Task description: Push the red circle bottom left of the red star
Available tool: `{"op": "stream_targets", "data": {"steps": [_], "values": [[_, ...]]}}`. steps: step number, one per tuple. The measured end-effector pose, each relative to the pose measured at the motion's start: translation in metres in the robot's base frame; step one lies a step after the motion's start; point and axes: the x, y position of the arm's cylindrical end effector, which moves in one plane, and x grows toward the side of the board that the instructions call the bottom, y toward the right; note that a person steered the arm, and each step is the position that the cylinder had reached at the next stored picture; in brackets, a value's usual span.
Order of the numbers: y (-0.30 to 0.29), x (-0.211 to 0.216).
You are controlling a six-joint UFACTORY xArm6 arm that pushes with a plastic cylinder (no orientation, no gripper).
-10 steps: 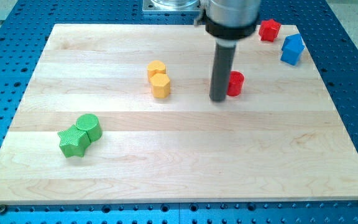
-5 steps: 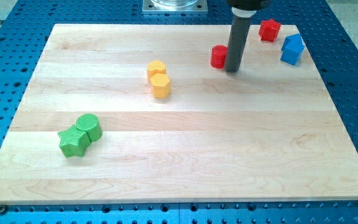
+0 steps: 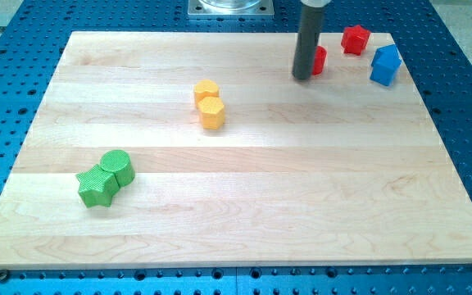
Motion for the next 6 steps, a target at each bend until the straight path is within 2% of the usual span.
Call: {"op": "stream_targets", "data": {"steps": [2, 4, 6], "values": [[0.007, -0.007], [-0.003, -0.037], [0.046, -0.047]]}}
